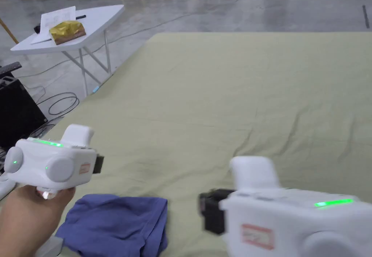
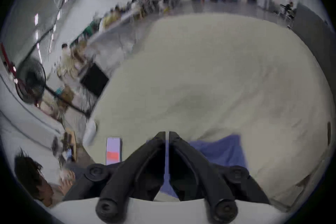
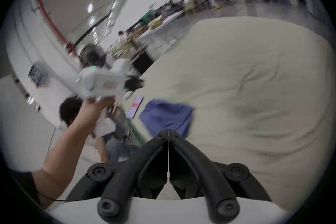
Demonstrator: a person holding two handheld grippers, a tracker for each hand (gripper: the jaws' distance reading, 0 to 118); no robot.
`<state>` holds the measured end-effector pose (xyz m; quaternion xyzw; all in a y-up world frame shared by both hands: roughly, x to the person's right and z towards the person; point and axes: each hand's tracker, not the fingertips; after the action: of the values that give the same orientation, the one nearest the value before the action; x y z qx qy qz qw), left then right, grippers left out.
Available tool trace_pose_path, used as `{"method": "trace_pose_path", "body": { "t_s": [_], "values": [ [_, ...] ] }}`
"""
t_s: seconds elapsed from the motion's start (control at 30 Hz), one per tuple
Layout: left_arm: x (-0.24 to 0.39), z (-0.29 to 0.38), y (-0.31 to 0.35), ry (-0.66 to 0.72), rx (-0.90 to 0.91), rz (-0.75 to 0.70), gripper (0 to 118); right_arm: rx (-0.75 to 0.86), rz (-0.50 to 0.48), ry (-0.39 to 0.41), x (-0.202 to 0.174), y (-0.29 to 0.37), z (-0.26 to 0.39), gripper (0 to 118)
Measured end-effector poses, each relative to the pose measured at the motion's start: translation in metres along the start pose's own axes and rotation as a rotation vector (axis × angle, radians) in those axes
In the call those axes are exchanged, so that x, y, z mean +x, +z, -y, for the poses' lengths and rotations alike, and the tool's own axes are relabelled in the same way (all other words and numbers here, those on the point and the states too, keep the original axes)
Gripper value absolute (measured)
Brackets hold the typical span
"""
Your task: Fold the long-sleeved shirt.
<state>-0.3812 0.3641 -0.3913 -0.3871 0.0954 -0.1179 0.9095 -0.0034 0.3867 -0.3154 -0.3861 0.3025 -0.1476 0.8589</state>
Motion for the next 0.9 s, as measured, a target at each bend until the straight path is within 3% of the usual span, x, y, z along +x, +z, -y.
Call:
{"method": "trace_pose_path", "body": {
  "t_s": [0.1,0.17,0.3,0.37,0.47,0.6,0.9],
  "values": [
    [0.060,-0.047,0.051,0.063,0.184,0.070,2,0.151,0.215,-0.051,0.055,0.054,-0.025,3],
    [0.088,-0.080,0.068,0.075,0.304,0.098,2,0.261,0.340,-0.044,0.086,0.100,-0.043,3],
    [0.166,-0.115,0.115,0.074,0.464,0.178,2,0.426,0.507,-0.014,0.115,0.182,-0.064,3],
    [0.199,-0.126,0.137,0.099,0.498,0.289,2,0.521,0.620,0.050,0.123,0.216,-0.065,3],
    [0.242,-0.134,0.170,0.108,0.553,0.335,2,0.615,0.783,0.093,0.132,0.252,-0.062,3],
    [0.275,-0.143,0.200,0.095,0.603,0.320,2,0.642,0.805,0.084,0.146,0.278,-0.064,3],
    [0.271,-0.150,0.244,0.115,0.675,0.289,2,0.714,0.817,0.164,0.122,0.289,-0.078,3]
  ]
}}
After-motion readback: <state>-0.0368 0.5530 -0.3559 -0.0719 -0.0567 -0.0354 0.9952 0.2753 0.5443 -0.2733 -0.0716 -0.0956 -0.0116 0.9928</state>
